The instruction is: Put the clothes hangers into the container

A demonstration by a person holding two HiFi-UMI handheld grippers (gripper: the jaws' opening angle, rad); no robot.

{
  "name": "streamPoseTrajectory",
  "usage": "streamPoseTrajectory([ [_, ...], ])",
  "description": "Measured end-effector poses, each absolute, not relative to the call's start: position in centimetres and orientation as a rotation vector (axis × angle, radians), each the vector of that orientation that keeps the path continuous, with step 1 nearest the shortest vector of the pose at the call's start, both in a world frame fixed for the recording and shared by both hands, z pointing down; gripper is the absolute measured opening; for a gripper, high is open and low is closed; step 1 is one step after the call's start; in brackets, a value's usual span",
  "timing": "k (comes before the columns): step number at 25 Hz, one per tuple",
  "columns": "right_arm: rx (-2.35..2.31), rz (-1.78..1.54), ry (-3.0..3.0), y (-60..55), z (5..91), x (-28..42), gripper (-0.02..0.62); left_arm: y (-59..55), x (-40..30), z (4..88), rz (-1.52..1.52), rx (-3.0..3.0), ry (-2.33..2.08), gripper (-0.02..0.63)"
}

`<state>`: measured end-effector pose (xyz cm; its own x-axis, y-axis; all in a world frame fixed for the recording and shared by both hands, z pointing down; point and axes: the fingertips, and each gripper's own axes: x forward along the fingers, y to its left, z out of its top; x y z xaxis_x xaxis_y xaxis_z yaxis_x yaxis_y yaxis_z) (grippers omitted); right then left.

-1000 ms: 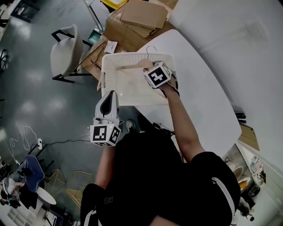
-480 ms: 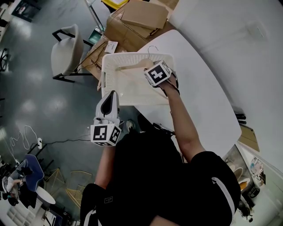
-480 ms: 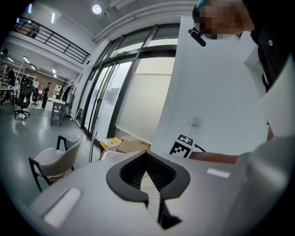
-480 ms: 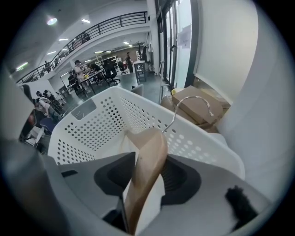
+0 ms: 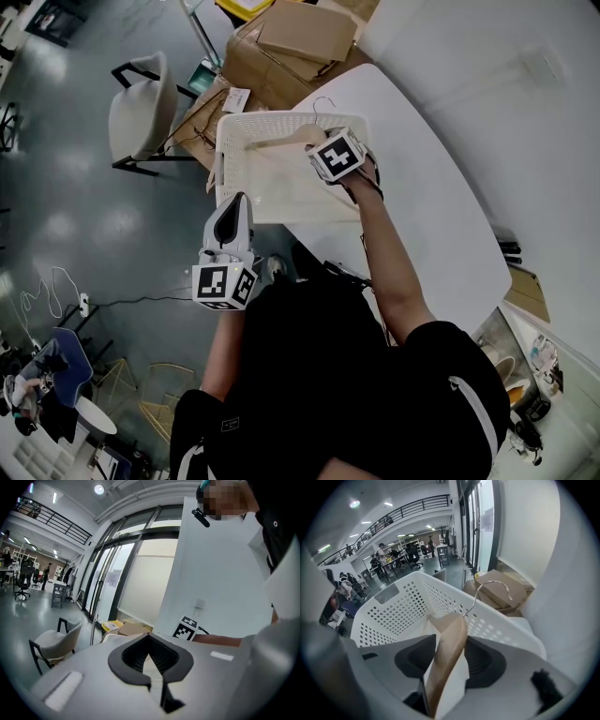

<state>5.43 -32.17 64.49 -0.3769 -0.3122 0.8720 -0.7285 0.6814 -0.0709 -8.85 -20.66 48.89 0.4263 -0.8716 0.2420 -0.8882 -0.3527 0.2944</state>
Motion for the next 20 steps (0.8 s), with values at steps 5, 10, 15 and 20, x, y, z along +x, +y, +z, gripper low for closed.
streamPoseTrajectory([
  [5,0.81,0.548,-1.97,-32.0,64.0,5.6,0.201,-20.6,-9.0,48.7,0.048,2.311,-1.505,0.003],
  [10,0.855,0.526,-1.968,-32.1,63.0,6.3,0.202,-20.3,-9.2,48.5,0.036,2.315,-1.507,0.003],
  [15,0.92,0.535,-1.965,-31.5,62.0,7.1,0.202,-19.9,-9.4,48.0,0.019,2.33,-1.502,0.003],
  [20,1.007,0.503,-1.994,-30.8,59.0,7.8,0.202,-19.0,-9.7,47.5,0.003,2.342,-1.498,0.003],
])
